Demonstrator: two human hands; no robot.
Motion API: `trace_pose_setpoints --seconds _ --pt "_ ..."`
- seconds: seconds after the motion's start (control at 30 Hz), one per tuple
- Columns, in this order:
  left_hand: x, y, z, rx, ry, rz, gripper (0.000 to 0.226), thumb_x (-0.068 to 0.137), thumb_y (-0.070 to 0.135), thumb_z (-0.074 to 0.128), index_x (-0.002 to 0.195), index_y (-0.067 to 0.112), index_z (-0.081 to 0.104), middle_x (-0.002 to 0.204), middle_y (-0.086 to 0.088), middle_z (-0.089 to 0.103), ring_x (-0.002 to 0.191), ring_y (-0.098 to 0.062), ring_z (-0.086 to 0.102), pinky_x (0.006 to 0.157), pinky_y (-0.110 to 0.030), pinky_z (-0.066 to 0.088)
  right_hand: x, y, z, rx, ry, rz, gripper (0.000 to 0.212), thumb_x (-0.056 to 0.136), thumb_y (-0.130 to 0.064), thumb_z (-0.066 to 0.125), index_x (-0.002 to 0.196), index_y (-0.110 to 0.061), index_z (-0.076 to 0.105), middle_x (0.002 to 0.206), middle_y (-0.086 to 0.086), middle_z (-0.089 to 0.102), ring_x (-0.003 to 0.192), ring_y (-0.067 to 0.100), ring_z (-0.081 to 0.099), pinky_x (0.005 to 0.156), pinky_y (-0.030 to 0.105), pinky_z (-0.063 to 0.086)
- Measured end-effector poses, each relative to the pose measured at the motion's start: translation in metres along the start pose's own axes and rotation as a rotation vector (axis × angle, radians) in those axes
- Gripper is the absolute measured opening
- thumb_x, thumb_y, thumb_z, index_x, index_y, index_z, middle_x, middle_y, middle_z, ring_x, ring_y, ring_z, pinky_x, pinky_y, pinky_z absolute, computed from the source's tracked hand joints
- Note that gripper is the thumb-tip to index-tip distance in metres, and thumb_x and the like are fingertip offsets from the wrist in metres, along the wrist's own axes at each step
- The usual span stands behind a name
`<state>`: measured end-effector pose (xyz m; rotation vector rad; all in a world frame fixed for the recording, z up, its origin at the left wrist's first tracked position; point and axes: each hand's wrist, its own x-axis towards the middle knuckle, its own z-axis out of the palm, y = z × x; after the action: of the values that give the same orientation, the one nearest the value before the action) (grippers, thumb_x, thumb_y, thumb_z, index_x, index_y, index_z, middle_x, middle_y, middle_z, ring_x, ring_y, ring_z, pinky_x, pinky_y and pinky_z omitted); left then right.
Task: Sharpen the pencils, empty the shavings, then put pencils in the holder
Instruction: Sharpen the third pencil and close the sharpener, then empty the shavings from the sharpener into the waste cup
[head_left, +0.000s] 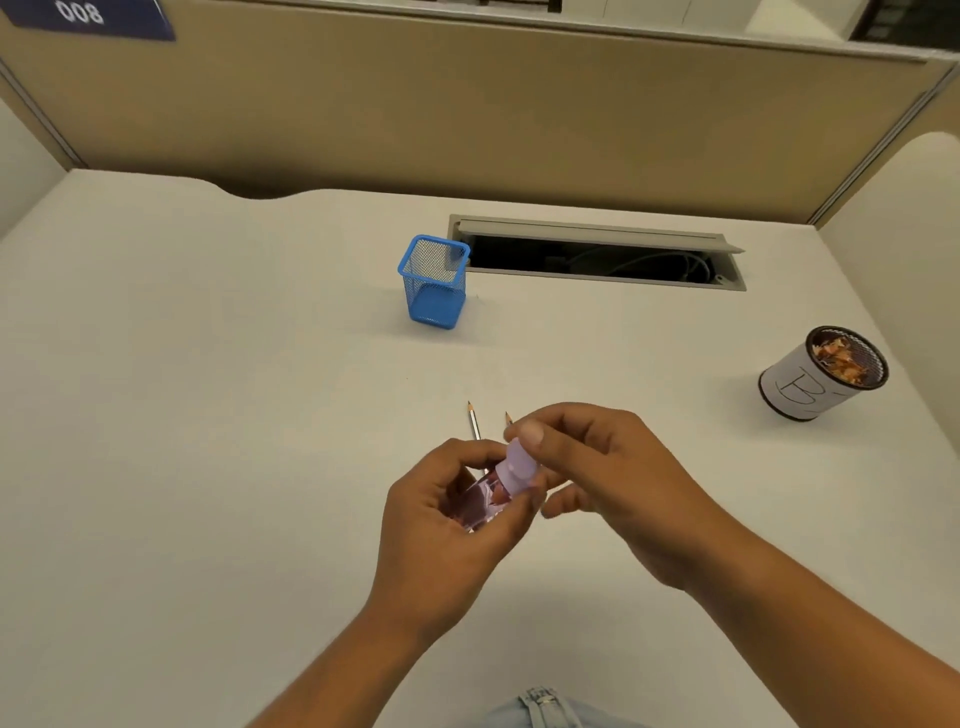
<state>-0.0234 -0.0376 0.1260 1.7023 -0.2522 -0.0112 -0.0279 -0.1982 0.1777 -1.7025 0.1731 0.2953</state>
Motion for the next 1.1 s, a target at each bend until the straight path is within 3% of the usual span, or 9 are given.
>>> trace_pose_setpoints --seconds 0.2,0.37,0.5,0.7,0.83,0.97,1.03,1.1 --pt "-0.013 0.018 -0.014 0.001 0.011 0.091 0.022 0.074 0.04 0.077 0.094 0.032 0.071 0.079 0.012 0.071 0.064 -0.012 0.063 0.057 -0.013 0.052 -0.026 -0.019 0.011 0.15 -0.042 0.003 0.029 0.087 -0.033 0.06 0.094 -0.009 0.075 0.088 0.006 0.078 0.076 0.013 0.072 0.065 0.019 0.054" --pt "-0.02 0.033 -0.02 -0.07 -0.013 0.13 0.026 0.071 0.035 0.079 0.095 0.039 0.07 0.087 0.015 0.074 0.075 -0.013 0.07 0.063 -0.013 0.056 -0.039 -0.021 0.018 0.236 -0.029 0.014 0.023 0.084 -0.031 0.071 0.097 -0.013 0.078 0.095 0.011 0.078 0.088 0.023 0.075 0.074 0.026 0.058" --pt "-0.021 0.039 -0.021 -0.139 -0.059 0.135 0.035 0.068 0.033 0.082 0.098 0.034 0.065 0.093 0.017 0.072 0.084 -0.01 0.072 0.067 -0.012 0.056 -0.049 -0.024 0.017 0.359 -0.077 0.048 0.03 0.08 -0.035 0.073 0.095 -0.01 0.078 0.092 0.007 0.078 0.086 0.017 0.074 0.072 0.021 0.056" --pt "-0.022 0.039 -0.013 -0.137 -0.111 0.105 0.028 0.066 0.039 0.083 0.085 0.035 0.062 0.076 0.011 0.069 0.064 -0.008 0.064 0.058 -0.015 0.052 -0.06 -0.018 0.014 0.451 -0.053 0.054 0.023 0.078 -0.032 0.076 0.087 -0.01 0.078 0.092 0.012 0.078 0.084 0.018 0.073 0.071 0.022 0.056" --pt "-0.023 0.033 -0.002 -0.176 -0.176 0.065 0.026 0.066 0.036 0.083 0.082 0.032 0.062 0.078 0.003 0.069 0.067 -0.011 0.064 0.06 -0.021 0.054 -0.068 -0.013 0.005 0.371 0.011 0.032 0.017 0.084 -0.028 0.075 0.086 -0.012 0.077 0.091 0.012 0.078 0.082 0.019 0.074 0.071 0.024 0.056" --pt "-0.023 0.033 0.018 -0.173 -0.279 0.056 0.024 0.074 0.032 0.081 0.086 0.024 0.062 0.079 0.001 0.073 0.069 -0.014 0.071 0.062 -0.019 0.056 -0.077 -0.006 -0.008 0.1 0.168 -0.039 0.016 0.078 -0.035 0.078 0.084 -0.02 0.074 0.084 0.005 0.078 0.074 0.023 0.074 0.067 0.031 0.059" --pt "-0.021 0.034 0.023 -0.19 -0.321 0.023 0.038 0.068 0.045 0.085 0.09 0.024 0.063 0.08 -0.005 0.072 0.069 -0.018 0.071 0.061 -0.026 0.058 -0.08 -0.003 -0.013 0.024 0.214 -0.072 0.011 0.079 -0.03 0.08 0.084 -0.022 0.074 0.081 0.003 0.077 0.071 0.022 0.073 0.069 0.039 0.06" --pt "-0.018 0.035 0.031 -0.295 -0.319 -0.046 0.059 0.061 0.069 0.078 0.093 0.022 0.065 0.084 -0.006 0.07 0.067 -0.023 0.064 0.052 -0.028 0.051 -0.084 0.001 -0.027 -0.003 0.283 -0.132 0.009 0.077 -0.027 0.08 0.082 -0.023 0.074 0.077 0.002 0.075 0.064 0.017 0.068 0.065 0.038 0.058"
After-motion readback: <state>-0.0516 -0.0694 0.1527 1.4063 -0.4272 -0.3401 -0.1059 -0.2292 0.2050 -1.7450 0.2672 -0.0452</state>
